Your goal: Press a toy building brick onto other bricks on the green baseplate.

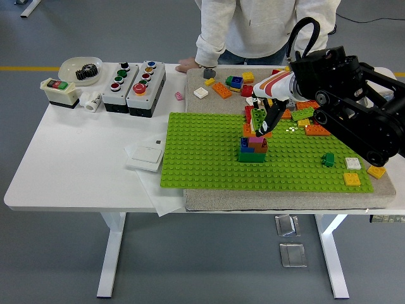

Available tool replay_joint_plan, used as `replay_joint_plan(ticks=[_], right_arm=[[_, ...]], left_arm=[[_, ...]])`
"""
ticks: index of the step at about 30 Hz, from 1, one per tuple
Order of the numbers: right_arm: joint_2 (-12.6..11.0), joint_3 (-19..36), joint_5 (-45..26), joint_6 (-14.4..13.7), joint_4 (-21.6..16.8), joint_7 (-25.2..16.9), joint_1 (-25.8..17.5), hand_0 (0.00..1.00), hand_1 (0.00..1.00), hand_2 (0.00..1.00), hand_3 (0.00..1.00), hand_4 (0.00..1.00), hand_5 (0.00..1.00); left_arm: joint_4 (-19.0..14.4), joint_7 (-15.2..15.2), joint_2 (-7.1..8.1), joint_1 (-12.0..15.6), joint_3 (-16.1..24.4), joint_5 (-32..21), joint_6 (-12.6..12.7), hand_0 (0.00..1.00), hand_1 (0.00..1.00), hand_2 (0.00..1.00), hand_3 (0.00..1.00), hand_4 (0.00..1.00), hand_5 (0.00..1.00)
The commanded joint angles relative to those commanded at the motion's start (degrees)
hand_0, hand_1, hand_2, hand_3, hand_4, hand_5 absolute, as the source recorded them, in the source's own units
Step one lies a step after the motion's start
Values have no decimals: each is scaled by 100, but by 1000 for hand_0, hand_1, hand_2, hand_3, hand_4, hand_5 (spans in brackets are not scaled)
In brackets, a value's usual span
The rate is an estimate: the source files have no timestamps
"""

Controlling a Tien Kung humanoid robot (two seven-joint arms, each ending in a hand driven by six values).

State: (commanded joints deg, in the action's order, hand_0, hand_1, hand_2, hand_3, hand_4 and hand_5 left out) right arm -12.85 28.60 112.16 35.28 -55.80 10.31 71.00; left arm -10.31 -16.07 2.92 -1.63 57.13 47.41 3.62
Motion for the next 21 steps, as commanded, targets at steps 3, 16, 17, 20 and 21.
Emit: replay_joint_plan(ticks=[3,16,17,20,21], right_arm=[[4,-21,6,0,3,-3,5,419,475,548,501,721,456],[-18,-50,-3,3,29,-10,-9,419,475,549,501,721,456],[-19,-54,-7,4,28,-12,-11,419,475,549,501,721,456],[-14,-42,-7,2,28,-15,-25,419,475,548,501,721,455],[-12,-36,-7,0,29,-16,-30,419,475,548,501,721,455]], left_arm=[[0,2,1,-3,-4,-8,1,866,848,844,644,730,641],[0,9,1,-14,-21,-36,8,865,848,845,644,729,639],[0,8,0,-13,-19,-34,8,865,848,845,644,729,639],[0,8,-1,-14,-30,-43,8,864,848,845,644,729,638],[0,8,-1,-16,-33,-45,8,864,848,845,644,729,638]])
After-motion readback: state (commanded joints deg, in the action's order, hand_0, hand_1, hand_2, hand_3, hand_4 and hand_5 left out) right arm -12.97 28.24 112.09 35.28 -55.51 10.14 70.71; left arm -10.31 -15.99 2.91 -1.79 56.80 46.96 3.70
